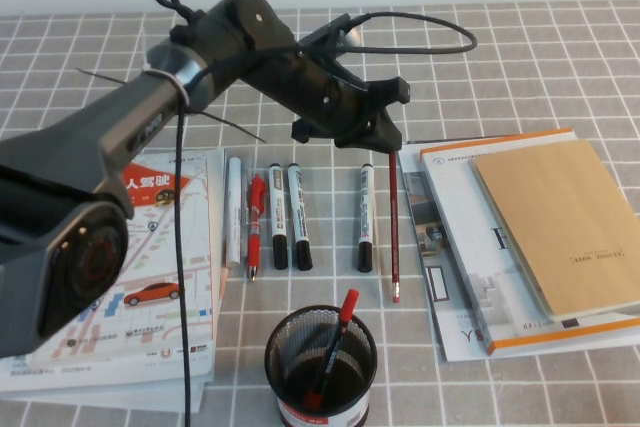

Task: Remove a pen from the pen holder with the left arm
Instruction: 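Take a marker out of the pen holder and lay it on the table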

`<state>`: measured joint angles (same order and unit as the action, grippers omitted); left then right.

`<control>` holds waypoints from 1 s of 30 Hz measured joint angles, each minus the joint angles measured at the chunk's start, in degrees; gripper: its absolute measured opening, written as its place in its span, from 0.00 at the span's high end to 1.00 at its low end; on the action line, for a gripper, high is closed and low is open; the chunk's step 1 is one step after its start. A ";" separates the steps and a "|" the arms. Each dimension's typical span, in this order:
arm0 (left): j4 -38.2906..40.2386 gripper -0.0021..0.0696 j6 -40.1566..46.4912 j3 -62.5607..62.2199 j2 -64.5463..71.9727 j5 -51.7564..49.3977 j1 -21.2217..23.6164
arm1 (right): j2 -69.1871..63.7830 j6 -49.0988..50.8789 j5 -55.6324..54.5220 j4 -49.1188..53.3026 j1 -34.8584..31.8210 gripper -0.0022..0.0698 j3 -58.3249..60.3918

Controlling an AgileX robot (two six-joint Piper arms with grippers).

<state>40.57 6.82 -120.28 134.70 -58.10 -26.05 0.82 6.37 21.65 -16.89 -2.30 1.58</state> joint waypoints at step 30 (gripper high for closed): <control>-3.26 0.74 -3.89 -5.33 5.49 0.51 -1.16 | 0.00 0.00 0.00 0.00 0.00 0.99 0.00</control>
<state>37.31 2.93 -125.60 140.18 -57.59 -27.22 0.82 6.37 21.65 -16.89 -2.30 1.58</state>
